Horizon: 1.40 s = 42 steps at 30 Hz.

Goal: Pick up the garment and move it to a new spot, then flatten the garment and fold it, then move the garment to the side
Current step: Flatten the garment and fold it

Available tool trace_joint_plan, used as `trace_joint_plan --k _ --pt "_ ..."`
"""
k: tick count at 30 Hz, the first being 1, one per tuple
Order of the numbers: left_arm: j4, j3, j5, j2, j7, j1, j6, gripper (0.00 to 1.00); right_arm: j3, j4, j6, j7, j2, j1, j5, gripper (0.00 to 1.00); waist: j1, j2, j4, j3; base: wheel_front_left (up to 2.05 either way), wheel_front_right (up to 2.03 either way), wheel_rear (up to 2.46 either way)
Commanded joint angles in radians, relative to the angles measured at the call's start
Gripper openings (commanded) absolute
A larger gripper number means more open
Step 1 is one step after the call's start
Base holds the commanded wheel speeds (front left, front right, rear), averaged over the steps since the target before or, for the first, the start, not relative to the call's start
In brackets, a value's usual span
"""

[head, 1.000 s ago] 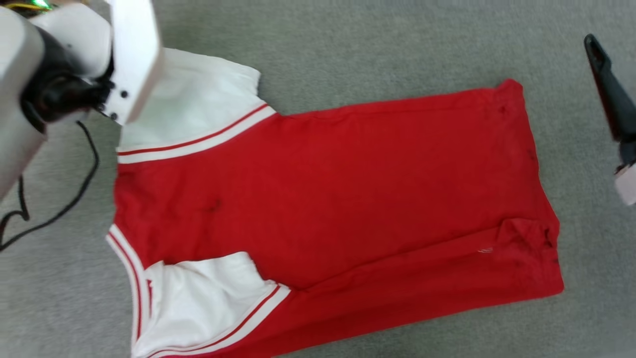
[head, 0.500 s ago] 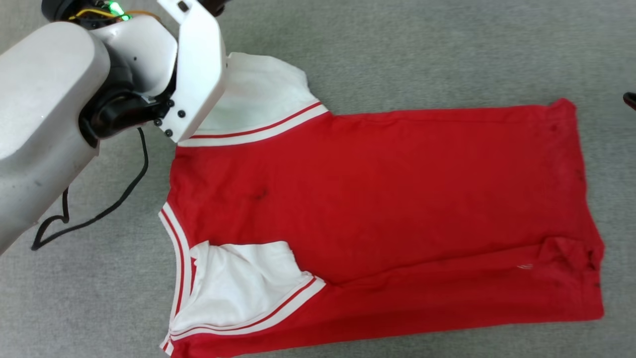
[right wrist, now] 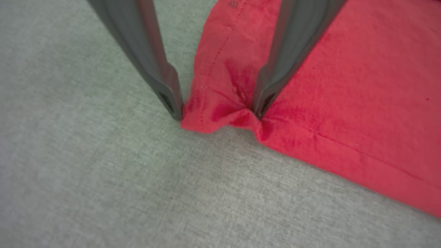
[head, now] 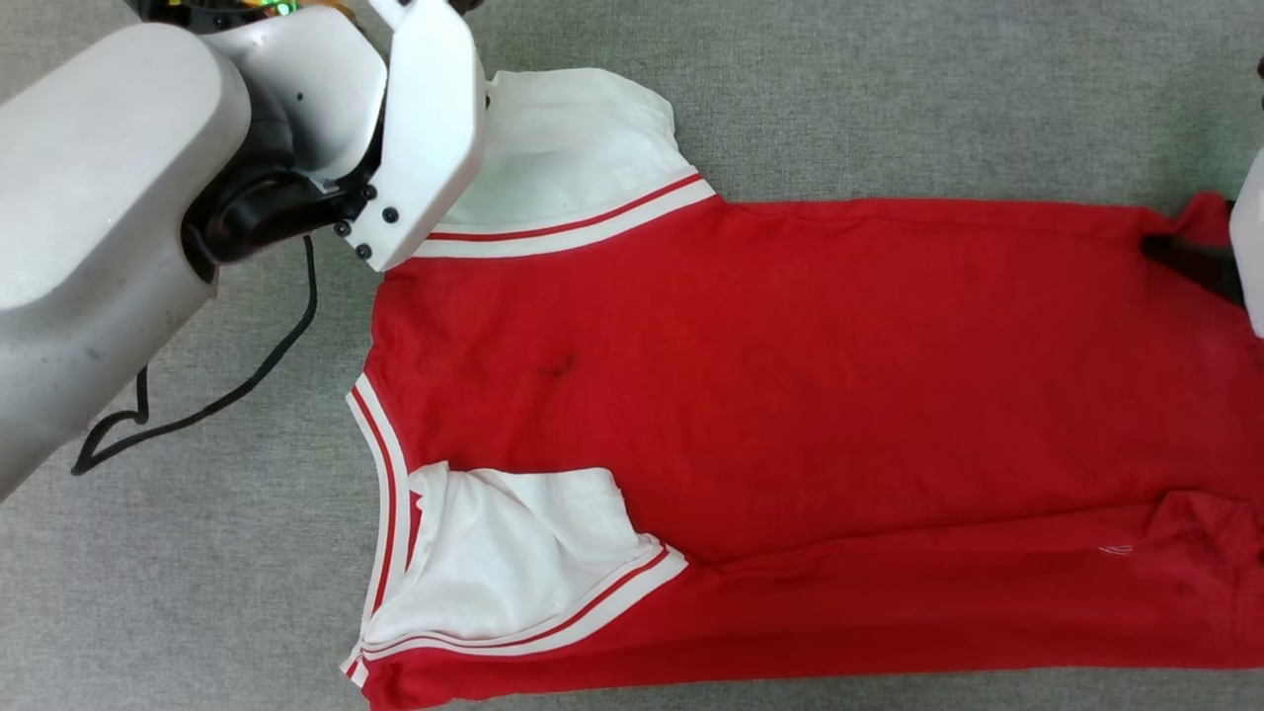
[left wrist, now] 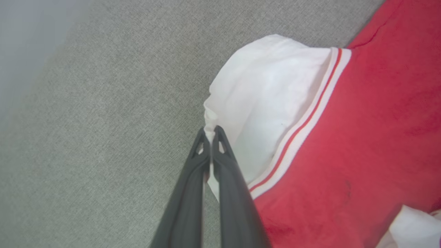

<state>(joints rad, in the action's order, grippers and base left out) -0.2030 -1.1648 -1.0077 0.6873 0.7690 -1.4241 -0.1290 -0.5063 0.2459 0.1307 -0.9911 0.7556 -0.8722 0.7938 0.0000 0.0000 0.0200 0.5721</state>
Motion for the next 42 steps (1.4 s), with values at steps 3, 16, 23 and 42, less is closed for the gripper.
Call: trace_joint_plan --k 3,16,23,42 --pt "-0.008 -0.015 -0.009 0.009 -0.023 -0.013 0.000 0.00 -0.094 0.058 0.000 0.037 -0.048 0.065 0.012 1.00 0.0000 0.0000 0.004 0.006 0.00 0.00 0.00" --pt "-0.023 -0.042 -0.046 0.054 -0.114 0.064 0.000 0.00 -0.108 0.052 0.000 0.258 0.028 0.012 0.050 0.00 0.0000 0.0000 -0.010 -0.104 0.00 0.00 0.00" --pt "0.039 -0.060 -0.061 0.116 -0.151 0.144 0.000 0.00 -0.143 0.011 0.000 0.348 0.061 0.077 0.061 0.00 0.0000 0.0000 -0.012 -0.197 0.00 0.00 0.00" --pt "0.338 -0.107 -0.071 0.285 -0.162 0.486 0.082 0.00 -0.177 -0.051 0.000 0.456 0.105 0.345 0.102 0.00 0.0000 0.0000 -0.017 -0.365 0.00 0.00 0.00"
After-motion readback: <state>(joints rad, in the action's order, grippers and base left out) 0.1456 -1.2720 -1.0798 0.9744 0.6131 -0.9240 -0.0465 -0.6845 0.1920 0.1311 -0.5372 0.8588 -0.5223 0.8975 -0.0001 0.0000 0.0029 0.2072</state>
